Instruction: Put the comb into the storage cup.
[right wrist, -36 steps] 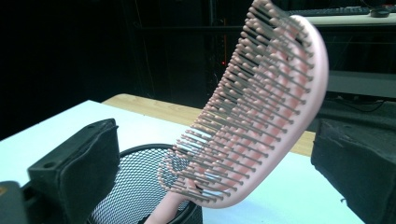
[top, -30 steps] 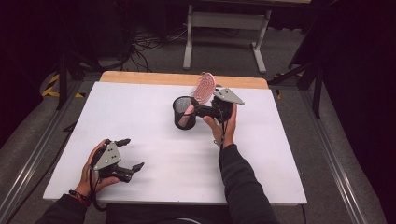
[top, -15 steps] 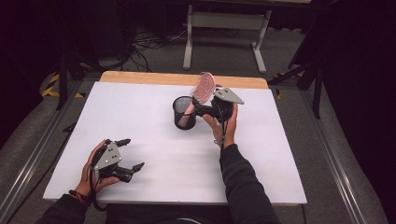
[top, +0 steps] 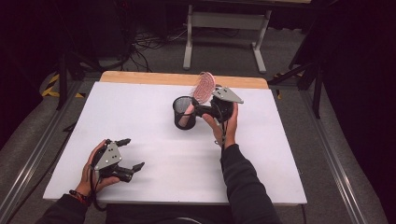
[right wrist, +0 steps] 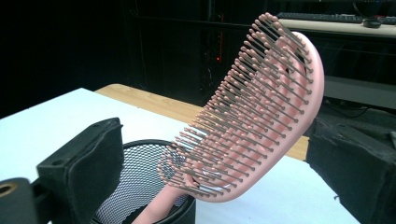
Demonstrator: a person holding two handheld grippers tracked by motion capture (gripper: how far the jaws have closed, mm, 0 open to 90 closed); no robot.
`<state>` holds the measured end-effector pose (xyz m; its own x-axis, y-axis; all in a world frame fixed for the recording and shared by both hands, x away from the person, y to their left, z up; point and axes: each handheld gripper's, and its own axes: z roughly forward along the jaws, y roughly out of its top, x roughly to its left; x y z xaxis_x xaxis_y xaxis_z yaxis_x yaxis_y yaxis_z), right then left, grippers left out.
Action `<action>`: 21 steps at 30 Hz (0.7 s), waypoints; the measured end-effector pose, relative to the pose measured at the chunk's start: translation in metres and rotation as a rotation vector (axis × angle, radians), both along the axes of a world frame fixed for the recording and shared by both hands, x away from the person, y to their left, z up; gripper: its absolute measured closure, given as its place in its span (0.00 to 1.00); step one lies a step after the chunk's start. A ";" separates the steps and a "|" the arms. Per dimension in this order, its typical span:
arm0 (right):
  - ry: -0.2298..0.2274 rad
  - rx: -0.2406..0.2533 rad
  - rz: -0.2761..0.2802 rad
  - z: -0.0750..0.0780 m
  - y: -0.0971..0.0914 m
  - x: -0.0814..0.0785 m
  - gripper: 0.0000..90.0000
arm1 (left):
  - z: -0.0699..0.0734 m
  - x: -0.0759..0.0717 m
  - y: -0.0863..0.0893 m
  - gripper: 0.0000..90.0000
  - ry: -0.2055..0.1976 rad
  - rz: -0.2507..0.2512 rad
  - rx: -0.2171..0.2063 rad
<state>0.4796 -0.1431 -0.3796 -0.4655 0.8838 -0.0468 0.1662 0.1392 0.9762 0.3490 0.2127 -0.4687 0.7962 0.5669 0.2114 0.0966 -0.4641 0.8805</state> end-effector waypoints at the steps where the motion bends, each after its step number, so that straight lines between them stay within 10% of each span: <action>1: -0.003 -0.008 -0.001 0.001 0.000 0.000 0.05 | 0.000 0.000 0.000 0.07 0.000 0.001 0.000; 21: -0.044 -0.038 0.008 0.007 0.002 -0.012 0.06 | 0.000 0.000 0.000 0.07 0.002 -0.001 0.001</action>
